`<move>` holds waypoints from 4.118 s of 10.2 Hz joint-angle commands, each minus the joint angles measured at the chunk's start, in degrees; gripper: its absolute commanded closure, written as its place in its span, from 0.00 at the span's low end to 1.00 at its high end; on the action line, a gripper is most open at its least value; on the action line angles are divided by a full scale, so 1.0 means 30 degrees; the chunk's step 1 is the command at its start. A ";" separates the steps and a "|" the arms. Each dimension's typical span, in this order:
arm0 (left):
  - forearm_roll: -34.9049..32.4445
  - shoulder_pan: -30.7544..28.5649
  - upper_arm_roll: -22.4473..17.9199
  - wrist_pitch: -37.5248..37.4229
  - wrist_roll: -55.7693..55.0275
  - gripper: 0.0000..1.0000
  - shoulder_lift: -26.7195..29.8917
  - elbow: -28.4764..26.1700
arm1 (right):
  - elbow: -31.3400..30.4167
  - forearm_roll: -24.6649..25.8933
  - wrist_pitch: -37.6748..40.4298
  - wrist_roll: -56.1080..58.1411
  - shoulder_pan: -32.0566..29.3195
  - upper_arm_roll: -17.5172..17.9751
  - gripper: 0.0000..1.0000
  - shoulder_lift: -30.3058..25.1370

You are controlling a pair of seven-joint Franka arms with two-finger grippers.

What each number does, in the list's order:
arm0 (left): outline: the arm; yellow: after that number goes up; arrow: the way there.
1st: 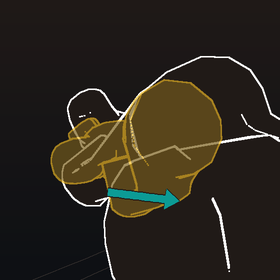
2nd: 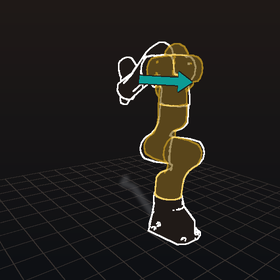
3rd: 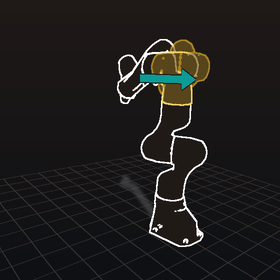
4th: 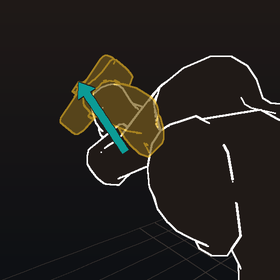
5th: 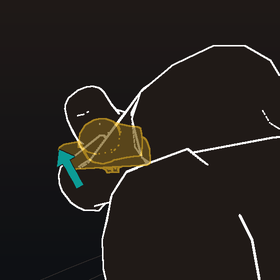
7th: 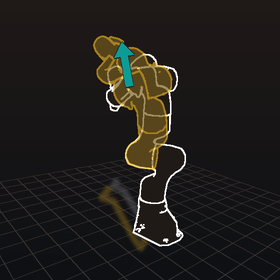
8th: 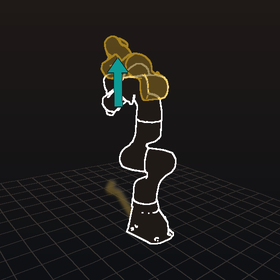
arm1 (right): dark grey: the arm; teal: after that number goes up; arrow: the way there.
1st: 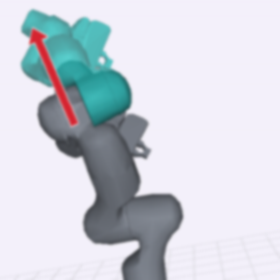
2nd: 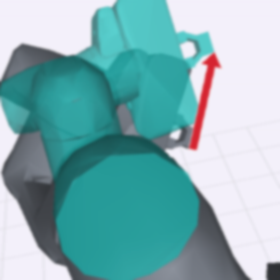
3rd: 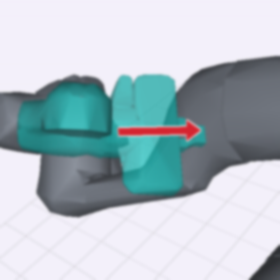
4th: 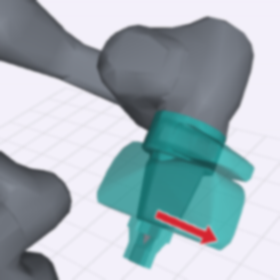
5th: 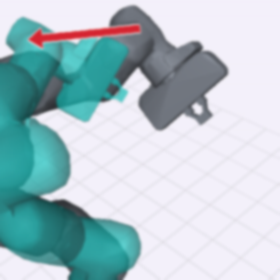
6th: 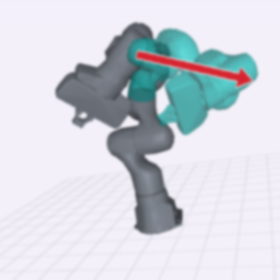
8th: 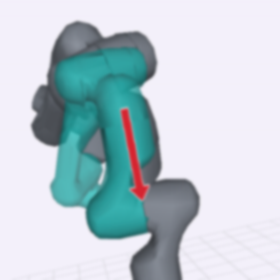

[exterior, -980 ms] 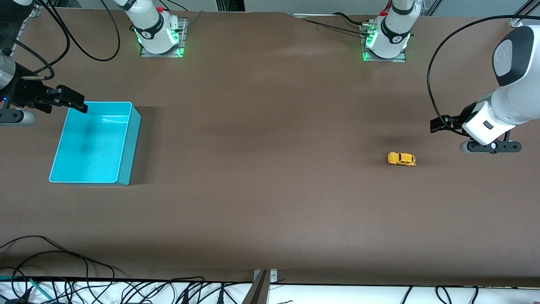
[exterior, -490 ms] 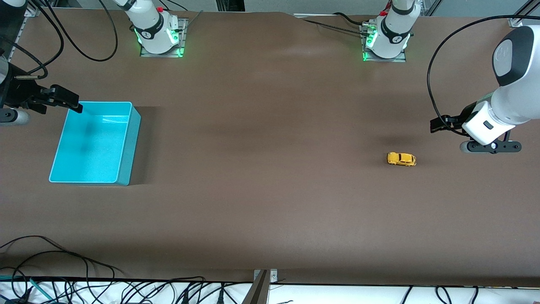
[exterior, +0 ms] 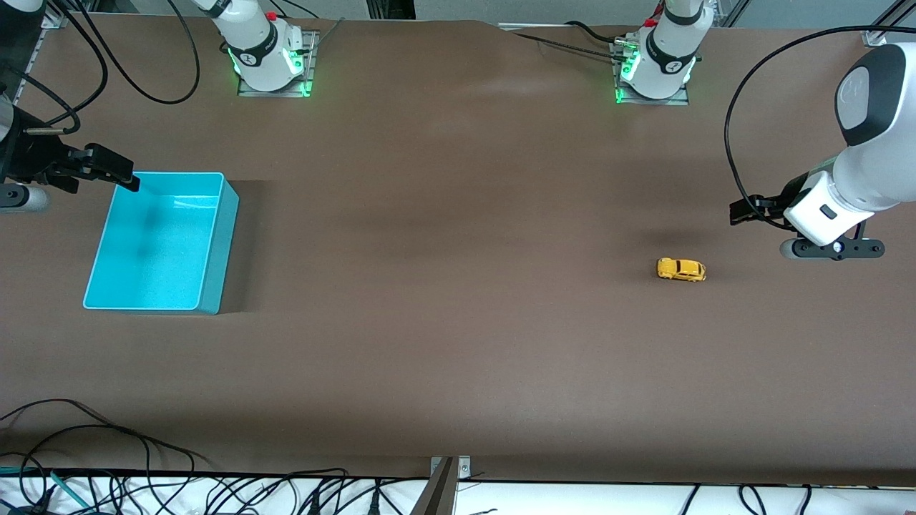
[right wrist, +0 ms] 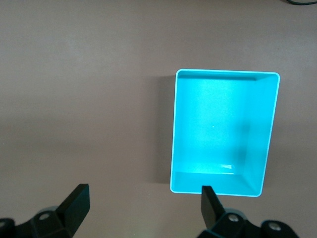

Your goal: Wind up and store yellow beetle car

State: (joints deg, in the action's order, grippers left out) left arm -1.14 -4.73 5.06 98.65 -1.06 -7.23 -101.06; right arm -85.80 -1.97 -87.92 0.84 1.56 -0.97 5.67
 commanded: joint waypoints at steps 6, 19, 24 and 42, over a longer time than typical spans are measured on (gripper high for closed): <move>0.0557 -0.0153 0.0013 -0.0335 -0.0144 0.00 -0.0050 0.0056 | 0.0330 -0.0369 0.0068 0.0364 -0.0140 0.0001 0.00 0.0133; 0.1112 -0.0856 0.0013 0.5865 -1.7819 0.00 -0.6229 -0.1493 | 0.0271 -0.0691 0.0448 0.0625 -0.0198 -0.0671 0.00 0.0162; 0.1877 -0.0710 -0.0016 1.1318 -2.5064 0.07 -0.6991 -0.4162 | 0.0037 -0.0691 0.0448 0.2268 -0.0169 -0.1552 0.00 0.0133; 0.0763 0.2721 0.0160 1.2145 -3.1905 1.00 -0.8107 -0.4222 | -0.0110 -0.2214 0.0038 0.2268 0.0065 -0.1289 0.00 0.0541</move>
State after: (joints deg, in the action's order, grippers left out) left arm 2.62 4.18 5.87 134.17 -96.48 -29.82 -113.69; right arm -86.23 -7.79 -87.48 6.88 1.79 -4.75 6.80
